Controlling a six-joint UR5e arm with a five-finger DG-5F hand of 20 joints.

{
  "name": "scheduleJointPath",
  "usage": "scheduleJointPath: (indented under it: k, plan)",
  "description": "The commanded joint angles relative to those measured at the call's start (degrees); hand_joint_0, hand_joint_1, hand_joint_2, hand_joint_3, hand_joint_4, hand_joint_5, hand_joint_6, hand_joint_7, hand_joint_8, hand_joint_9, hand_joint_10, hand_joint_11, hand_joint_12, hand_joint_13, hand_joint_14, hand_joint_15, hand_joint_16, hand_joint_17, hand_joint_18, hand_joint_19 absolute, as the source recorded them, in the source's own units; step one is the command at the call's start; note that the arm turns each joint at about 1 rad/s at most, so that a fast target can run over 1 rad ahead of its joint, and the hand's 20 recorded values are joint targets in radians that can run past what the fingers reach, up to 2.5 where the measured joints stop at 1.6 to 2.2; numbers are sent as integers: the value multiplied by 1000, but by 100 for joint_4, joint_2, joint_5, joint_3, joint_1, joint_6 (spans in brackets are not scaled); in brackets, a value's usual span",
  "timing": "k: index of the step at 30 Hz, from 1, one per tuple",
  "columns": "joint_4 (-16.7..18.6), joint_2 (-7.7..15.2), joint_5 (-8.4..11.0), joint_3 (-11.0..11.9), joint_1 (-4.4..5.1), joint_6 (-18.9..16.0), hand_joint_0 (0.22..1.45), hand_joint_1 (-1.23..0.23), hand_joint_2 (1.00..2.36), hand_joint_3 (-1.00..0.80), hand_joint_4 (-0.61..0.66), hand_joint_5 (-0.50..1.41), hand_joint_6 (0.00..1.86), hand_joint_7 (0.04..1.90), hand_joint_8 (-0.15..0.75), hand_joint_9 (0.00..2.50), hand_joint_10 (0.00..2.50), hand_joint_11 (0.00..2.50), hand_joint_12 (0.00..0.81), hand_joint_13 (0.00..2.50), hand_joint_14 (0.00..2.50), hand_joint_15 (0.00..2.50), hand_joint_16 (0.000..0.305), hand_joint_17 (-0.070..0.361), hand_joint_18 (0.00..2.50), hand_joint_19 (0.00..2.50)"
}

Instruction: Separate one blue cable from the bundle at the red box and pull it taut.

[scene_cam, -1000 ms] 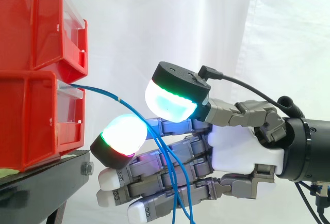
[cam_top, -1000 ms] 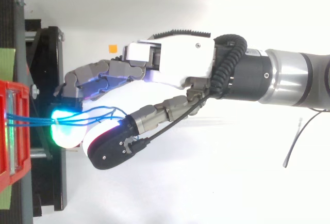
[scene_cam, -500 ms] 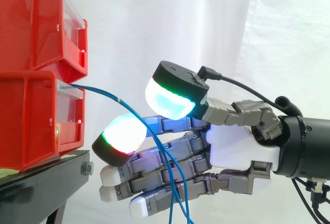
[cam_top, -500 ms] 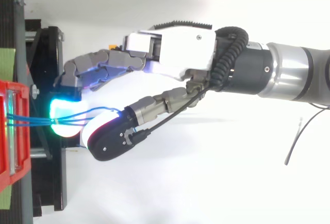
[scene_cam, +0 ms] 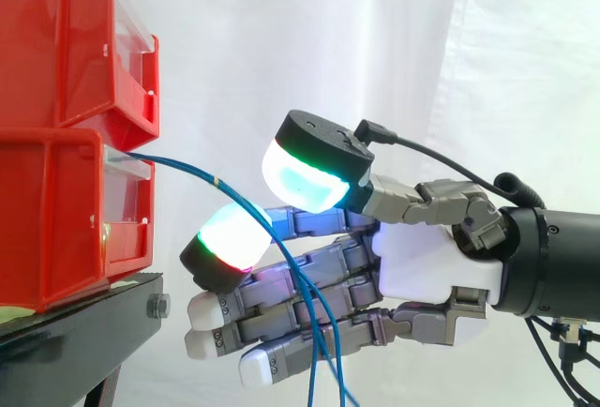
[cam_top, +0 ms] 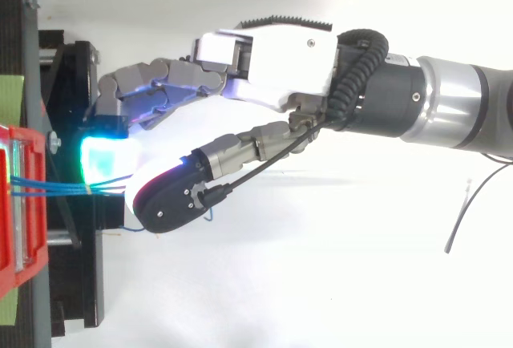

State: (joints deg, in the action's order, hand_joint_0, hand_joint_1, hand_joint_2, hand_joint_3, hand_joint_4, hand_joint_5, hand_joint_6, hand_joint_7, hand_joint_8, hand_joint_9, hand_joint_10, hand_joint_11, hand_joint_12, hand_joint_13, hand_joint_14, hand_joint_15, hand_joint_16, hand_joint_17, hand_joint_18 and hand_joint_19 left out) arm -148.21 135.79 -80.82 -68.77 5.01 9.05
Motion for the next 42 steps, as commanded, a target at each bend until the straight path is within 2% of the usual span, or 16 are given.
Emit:
scheduleJointPath:
  k: [1,11,15,20,23,24,27,34,42]
  plan:
    - [3,0,-4,12,9,0,607,-623,1005,-435,282,-132,500,1250,393,625,10,481,372,398,7,213,50,112,513,433]
    - [11,0,-56,12,18,44,631,-628,1010,-380,281,-127,527,1239,399,702,10,509,378,477,7,233,49,111,578,450]
    - [-6,0,-74,12,0,44,618,-626,1007,-420,279,-125,510,1264,400,701,10,503,378,489,8,248,50,112,592,464]
    - [55,0,-56,12,27,114,602,-616,1004,-449,286,-127,501,1235,398,700,12,503,380,491,9,251,50,112,595,471]
    - [108,132,-56,21,18,176,595,-612,1003,-467,287,-129,501,1225,398,698,10,514,380,494,8,258,50,113,597,470]
    - [143,167,-83,74,-8,158,593,-609,1002,-471,287,-129,501,1229,396,699,10,516,380,494,8,260,50,113,596,480]
    - [222,325,-91,179,-8,88,586,-605,1001,-488,290,-130,501,1227,397,698,12,512,382,497,8,262,51,114,599,477]
    - [214,316,-127,232,-35,70,551,-575,1000,-500,289,-131,501,1224,401,697,10,501,390,507,8,270,52,117,609,491]
    - [249,316,-241,267,-17,114,536,-580,1000,-500,296,-132,501,1220,403,700,12,507,395,514,8,277,53,119,620,484]
